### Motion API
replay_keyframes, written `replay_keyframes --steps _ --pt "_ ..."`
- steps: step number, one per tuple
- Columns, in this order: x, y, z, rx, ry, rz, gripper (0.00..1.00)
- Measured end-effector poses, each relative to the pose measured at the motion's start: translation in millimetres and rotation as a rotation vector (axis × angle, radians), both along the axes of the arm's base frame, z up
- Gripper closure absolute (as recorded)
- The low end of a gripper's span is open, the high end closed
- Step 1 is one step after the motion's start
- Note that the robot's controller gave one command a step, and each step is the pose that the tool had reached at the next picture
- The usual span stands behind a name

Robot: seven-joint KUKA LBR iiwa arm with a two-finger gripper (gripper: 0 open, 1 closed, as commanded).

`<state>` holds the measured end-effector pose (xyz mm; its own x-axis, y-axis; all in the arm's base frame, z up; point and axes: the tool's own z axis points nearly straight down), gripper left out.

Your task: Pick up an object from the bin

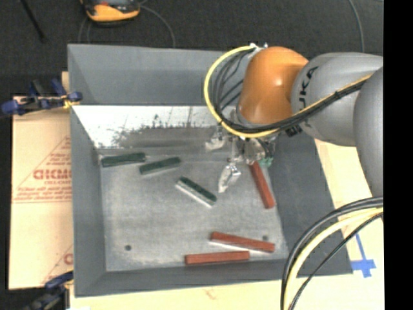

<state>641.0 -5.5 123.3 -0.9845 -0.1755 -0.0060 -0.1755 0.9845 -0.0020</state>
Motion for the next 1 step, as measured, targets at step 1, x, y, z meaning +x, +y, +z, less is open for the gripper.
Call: replay_keyframes --steps 1 --pt "-46.5 18.6 -37.7 0.003 0.003 -0.220 1.00"
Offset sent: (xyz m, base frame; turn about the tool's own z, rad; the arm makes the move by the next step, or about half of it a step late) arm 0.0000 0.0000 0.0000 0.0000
